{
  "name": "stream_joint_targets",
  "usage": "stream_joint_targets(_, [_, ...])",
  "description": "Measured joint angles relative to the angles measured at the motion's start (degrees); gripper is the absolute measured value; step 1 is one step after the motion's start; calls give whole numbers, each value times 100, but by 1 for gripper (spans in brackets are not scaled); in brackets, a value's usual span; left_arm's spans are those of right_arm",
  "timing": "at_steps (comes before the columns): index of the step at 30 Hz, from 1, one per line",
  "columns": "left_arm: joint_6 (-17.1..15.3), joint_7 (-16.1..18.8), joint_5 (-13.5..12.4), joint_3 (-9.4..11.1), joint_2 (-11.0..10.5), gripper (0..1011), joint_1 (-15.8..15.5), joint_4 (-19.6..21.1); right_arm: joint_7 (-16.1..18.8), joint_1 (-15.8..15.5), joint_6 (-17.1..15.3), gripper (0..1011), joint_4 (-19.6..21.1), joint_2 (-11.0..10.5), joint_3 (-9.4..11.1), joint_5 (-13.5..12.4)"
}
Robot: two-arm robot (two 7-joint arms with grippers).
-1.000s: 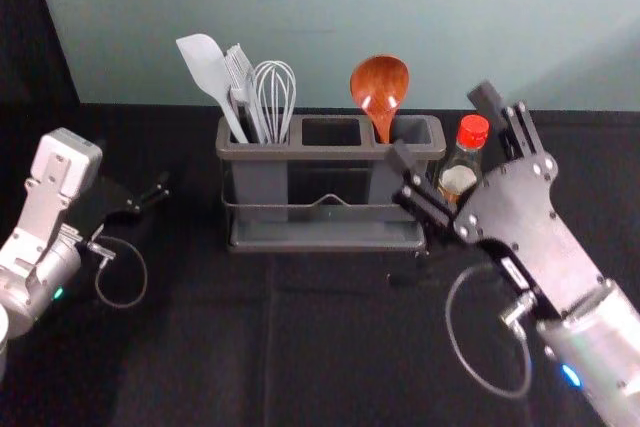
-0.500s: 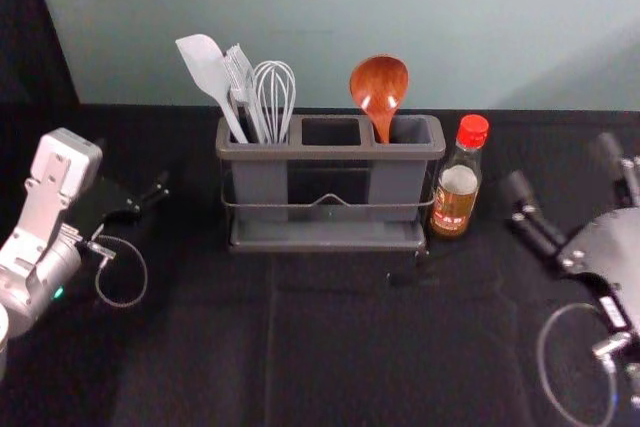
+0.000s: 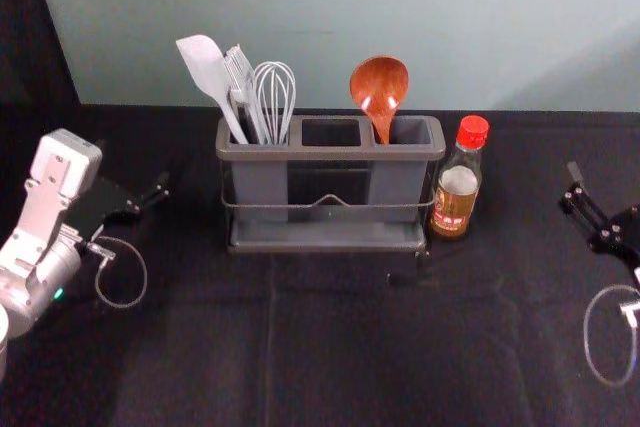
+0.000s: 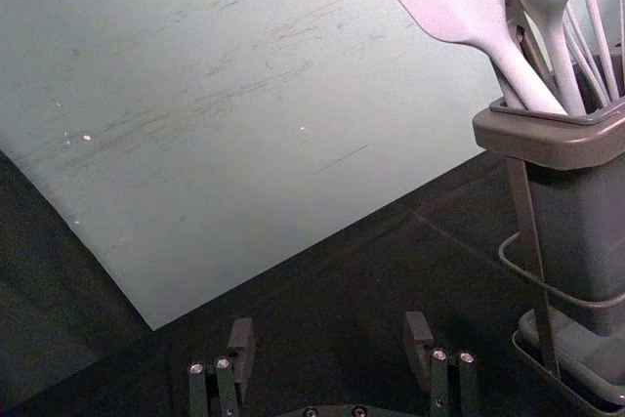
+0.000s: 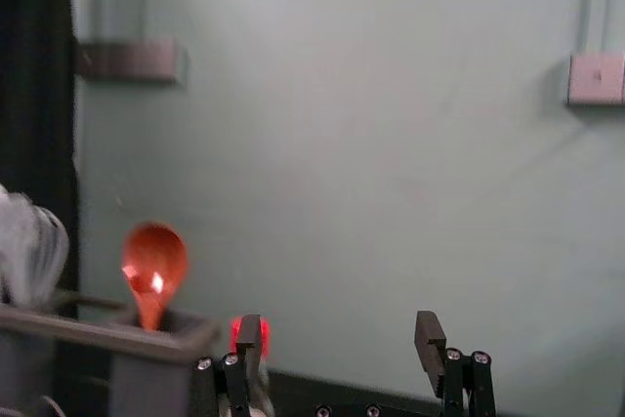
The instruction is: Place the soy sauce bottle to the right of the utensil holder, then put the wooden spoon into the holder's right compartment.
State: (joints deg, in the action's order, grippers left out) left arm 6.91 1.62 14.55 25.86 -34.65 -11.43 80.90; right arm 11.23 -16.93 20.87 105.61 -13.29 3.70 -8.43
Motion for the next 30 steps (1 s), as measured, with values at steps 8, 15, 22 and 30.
stream_joint_targets(8, [0, 0, 0, 0, 0, 1005, 0, 0, -138, 685, -1035, 1004, -617, 48, -97, 326])
stream_joint_targets(15, [0, 0, 0, 0, 0, 1005, 0, 0, -255, 1190, -1745, 1004, -973, 28, -266, 631])
stream_joint_targets(22, [0, 0, 0, 0, 0, 1005, 0, 0, -282, 1832, -2077, 1004, -1566, 22, -475, 890])
stream_joint_targets(30, [0, 0, 0, 0, 0, 1005, 0, 0, -160, 2387, -1759, 1004, -2305, 34, -636, 941])
